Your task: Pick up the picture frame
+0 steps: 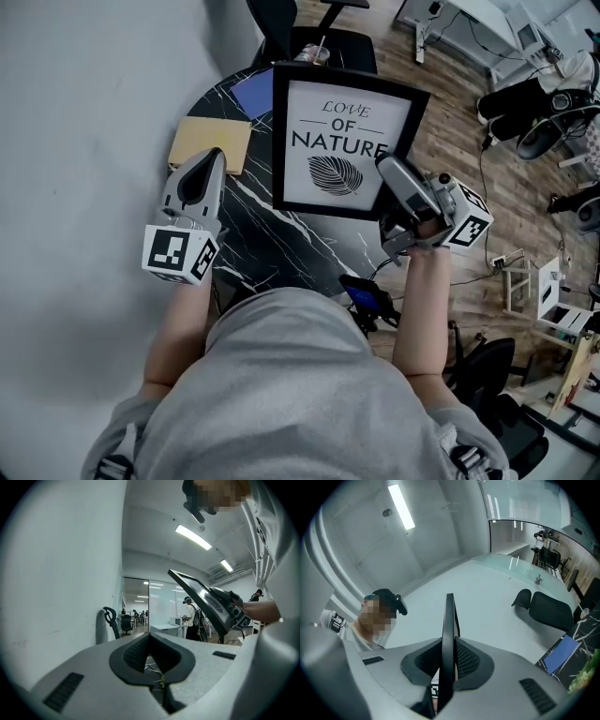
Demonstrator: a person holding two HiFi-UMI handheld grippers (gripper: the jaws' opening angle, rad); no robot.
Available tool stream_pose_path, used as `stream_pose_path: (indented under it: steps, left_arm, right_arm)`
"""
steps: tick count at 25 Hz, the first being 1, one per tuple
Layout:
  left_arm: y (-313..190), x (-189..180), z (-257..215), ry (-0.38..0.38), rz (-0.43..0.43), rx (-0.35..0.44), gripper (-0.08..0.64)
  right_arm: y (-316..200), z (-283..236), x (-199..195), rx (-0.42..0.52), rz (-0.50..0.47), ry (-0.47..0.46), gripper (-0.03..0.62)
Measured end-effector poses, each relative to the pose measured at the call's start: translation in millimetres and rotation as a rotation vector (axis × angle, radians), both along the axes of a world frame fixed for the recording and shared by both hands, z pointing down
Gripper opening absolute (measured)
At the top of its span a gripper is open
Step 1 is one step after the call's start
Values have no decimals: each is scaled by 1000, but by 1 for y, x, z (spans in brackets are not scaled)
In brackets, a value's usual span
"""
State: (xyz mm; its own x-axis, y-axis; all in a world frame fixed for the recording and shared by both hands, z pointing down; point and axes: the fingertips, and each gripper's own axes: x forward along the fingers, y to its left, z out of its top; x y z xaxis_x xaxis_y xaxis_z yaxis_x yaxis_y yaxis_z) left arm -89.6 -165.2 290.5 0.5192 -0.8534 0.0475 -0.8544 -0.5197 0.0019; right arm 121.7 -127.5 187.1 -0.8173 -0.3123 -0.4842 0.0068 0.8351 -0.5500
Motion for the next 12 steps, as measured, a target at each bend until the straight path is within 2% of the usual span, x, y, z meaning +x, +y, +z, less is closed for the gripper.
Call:
stream_pose_path:
  steps: [12]
  left_arm:
    - [-2, 1, -1, -4, 2, -2, 7]
  right_arm:
    - [0, 0, 0, 9, 0, 8, 72]
